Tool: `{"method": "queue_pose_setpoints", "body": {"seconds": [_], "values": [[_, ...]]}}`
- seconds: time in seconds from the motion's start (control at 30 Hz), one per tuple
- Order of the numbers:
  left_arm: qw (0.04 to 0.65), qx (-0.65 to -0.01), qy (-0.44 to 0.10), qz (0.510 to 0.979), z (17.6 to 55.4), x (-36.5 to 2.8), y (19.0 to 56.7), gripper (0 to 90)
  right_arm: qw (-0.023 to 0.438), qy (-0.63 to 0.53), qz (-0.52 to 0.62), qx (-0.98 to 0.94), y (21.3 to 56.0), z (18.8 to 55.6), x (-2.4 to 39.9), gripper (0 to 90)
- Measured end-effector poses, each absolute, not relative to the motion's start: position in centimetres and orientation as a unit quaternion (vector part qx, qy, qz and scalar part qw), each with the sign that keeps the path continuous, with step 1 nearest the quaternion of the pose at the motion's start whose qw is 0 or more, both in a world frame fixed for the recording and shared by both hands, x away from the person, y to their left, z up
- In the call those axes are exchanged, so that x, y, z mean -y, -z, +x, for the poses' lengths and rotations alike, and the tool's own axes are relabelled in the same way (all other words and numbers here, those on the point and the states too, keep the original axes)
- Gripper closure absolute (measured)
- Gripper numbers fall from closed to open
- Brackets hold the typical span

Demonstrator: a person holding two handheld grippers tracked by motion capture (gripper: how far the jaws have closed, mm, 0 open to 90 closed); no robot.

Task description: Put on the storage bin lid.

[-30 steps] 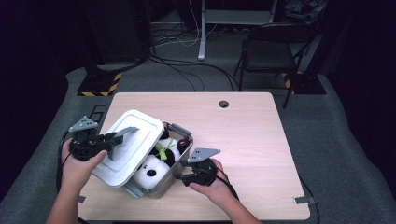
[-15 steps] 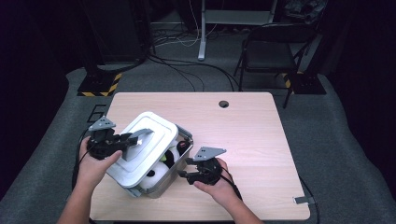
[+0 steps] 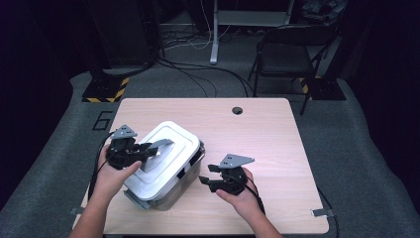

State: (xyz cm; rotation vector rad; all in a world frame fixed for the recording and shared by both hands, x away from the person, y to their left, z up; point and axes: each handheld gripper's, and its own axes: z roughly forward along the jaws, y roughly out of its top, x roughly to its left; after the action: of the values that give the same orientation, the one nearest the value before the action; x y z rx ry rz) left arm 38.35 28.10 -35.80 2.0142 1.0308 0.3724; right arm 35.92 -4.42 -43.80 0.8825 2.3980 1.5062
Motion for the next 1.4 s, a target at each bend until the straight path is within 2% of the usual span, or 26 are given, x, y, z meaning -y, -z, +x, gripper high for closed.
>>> {"method": "queue_pose_setpoints", "body": {"seconds": [0.7,0.87,1.03,1.2,1.4], "values": [[0.401,-0.403,-0.141,0.811,38.7,-26.2,37.1,66.5,0.096,-0.508,0.308,-0.799,43.7,35.9,5.4,45.5],[0.394,-0.398,-0.154,0.814,38.4,-25.7,37.1,66.4,0.094,-0.506,0.309,-0.799,43.8,35.9,5.4,45.5],[0.415,-0.402,-0.145,0.803,38.2,-26.3,37.5,66.2,0.094,-0.508,0.311,-0.798,43.7,35.8,5.4,45.5],[0.379,-0.395,-0.136,0.826,38.4,-25.8,38.7,63.8,0.096,-0.507,0.306,-0.8,43.8,35.9,5.3,45.5],[0.409,-0.393,-0.117,0.815,38.3,-26.3,38.5,53.9,0.094,-0.506,0.31,-0.799,43.8,35.9,5.3,45.5]]}}
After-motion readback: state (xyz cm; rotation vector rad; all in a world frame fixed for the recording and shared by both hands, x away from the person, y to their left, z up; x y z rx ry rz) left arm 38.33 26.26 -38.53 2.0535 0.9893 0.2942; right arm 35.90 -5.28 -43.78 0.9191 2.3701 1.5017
